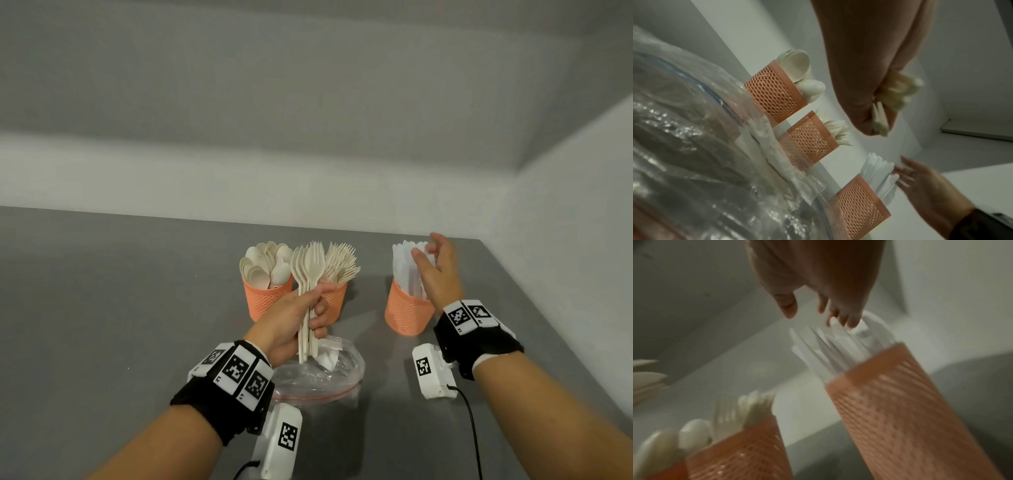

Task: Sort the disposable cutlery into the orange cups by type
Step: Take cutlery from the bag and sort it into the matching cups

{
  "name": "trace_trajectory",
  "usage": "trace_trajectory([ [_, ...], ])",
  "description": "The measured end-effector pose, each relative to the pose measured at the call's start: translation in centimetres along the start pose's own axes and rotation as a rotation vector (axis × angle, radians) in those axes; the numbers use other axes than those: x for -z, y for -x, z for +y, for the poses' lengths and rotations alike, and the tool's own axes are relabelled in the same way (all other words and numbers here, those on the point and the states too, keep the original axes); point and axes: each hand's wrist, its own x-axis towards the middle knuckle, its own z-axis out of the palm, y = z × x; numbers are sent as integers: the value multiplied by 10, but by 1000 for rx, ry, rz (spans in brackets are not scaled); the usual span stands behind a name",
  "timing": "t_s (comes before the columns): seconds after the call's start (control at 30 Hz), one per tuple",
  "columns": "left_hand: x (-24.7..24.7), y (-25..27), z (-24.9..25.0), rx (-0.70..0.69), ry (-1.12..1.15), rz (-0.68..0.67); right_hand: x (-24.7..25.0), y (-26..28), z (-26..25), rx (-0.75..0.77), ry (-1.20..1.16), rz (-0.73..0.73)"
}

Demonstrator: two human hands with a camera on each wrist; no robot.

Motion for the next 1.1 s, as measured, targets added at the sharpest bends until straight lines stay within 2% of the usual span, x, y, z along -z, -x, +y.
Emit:
trace_trajectory([
  [0.07, -1, 1, 2, 5, 54, -25, -1, 11, -23, 231, 55, 150],
  [0.13, -2, 1, 2, -18, 50, -33, -9, 26, -46, 389, 72, 187],
  [0.2, -4, 1, 0, -52, -34, -21, -22, 44, -64, 405, 4, 34],
  [0.3, -11, 1, -3, -107, -232, -13, -46, 76, -80, 215, 10, -368],
  [0.37, -13, 4, -3, -126, -358, -18, -59, 90, -81, 109, 6, -482],
  [0.47, -11, 8, -2, -141, -427, 12, -70, 93, -80, -4, -74, -445],
  [0.53, -8, 10, -1, -127, -401, 25, -73, 91, -80, -82, -148, -474],
  [0.6, -6, 13, 1, -101, -341, 10, -75, 91, -82, -104, -212, -507],
  [0.7, -5, 17, 6, -71, -265, 7, -75, 93, -88, -111, -248, -457],
  [0.77, -4, 18, 7, -71, -247, 32, -77, 94, -91, -55, -244, -400],
  [0.9, -3, 17, 7, -174, -398, 97, -85, 98, -93, 239, -60, -301],
  [1.1, -9, 19, 2, -360, -698, 177, -90, 94, -90, 236, -17, -262],
])
